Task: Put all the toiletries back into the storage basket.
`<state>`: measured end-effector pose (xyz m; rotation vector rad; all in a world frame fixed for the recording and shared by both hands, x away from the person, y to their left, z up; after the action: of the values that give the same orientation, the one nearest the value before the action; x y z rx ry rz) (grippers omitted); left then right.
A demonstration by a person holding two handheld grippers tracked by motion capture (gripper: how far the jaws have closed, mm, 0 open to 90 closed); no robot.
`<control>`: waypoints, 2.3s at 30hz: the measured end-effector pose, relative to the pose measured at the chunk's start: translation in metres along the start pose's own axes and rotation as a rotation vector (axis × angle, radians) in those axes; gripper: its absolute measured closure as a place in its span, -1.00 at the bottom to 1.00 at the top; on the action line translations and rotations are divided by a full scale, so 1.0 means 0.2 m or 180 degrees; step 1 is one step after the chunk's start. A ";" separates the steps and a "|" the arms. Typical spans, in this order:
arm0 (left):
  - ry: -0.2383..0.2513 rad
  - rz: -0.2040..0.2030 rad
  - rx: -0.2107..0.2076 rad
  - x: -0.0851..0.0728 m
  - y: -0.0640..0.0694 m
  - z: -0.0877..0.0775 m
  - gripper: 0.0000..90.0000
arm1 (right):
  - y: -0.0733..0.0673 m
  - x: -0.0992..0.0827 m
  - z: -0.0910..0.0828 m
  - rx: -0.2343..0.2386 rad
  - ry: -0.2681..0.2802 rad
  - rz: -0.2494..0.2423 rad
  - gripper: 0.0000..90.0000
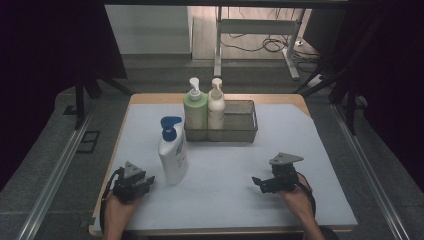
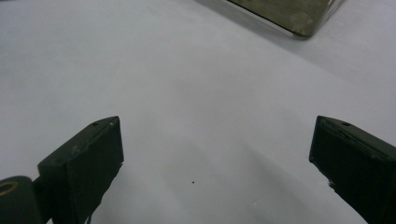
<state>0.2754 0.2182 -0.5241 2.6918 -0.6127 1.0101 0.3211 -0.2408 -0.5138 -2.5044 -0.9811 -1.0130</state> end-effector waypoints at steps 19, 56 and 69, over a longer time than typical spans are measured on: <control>0.0040 0.0189 -0.0328 0.13 0.08 0.10 0.99 | 0.00 0.00 0.00 0.0007 -0.0040 -0.0005 -0.89; -0.0014 0.0514 -0.0735 0.12 0.30 0.11 0.99 | 0.00 -0.01 0.01 0.0047 -0.0076 -0.0011 -0.87; -0.0008 0.0629 -0.0835 0.16 0.38 0.15 0.99 | -0.01 -0.01 0.03 0.0090 -0.0104 -0.0079 -0.88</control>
<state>0.2808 0.1301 -0.5220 2.4401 -0.9554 0.8991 0.3210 -0.2384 -0.5197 -2.4994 -1.0313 -0.9615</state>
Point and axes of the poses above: each handheld gripper's, and its own axes: z roughly forward along the jaws, x roughly out of its top, y roughly to its right, the point moved 2 cm from there along z, roughly forward along the jaws, and after that the axes turned 4 degrees about -y, right-handed, at the moved point
